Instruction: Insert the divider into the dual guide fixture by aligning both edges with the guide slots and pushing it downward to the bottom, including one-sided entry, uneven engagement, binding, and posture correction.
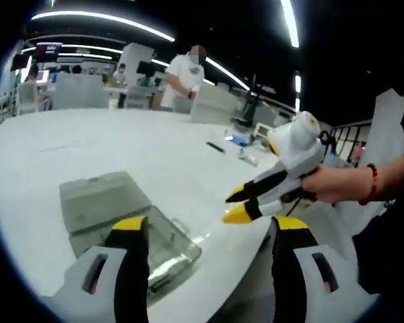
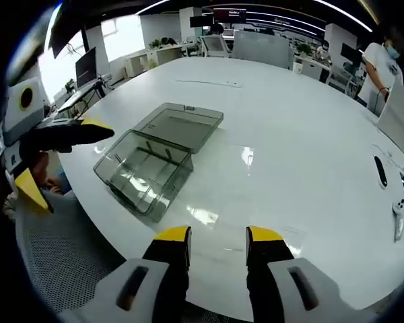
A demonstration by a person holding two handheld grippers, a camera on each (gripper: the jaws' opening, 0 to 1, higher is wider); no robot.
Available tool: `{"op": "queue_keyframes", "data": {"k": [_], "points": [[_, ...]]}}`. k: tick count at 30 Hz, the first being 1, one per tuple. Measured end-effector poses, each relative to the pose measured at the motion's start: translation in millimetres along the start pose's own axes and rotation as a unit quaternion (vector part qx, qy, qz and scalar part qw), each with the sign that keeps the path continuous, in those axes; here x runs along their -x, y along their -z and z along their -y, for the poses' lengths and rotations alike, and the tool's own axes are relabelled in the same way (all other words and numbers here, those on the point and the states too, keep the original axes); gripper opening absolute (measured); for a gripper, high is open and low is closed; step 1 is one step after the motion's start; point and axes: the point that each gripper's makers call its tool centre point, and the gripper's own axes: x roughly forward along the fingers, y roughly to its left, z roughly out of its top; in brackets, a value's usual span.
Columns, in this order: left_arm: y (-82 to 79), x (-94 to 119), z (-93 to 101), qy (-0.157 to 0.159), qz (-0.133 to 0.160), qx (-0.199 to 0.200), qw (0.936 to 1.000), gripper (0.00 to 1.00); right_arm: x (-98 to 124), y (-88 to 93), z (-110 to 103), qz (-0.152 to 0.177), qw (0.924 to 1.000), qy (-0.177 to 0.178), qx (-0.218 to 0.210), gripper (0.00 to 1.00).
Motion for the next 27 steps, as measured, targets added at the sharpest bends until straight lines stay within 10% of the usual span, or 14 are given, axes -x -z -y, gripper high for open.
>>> {"op": "queue_keyframes", "data": {"k": [27], "points": [[-17.8, 1.4, -24.0, -0.04, 0.055, 0.156, 0.9855, 0.49, 21.2, -38.6, -45.8, 0.049, 0.9948, -0.058, 0.068, 0.28]]}}
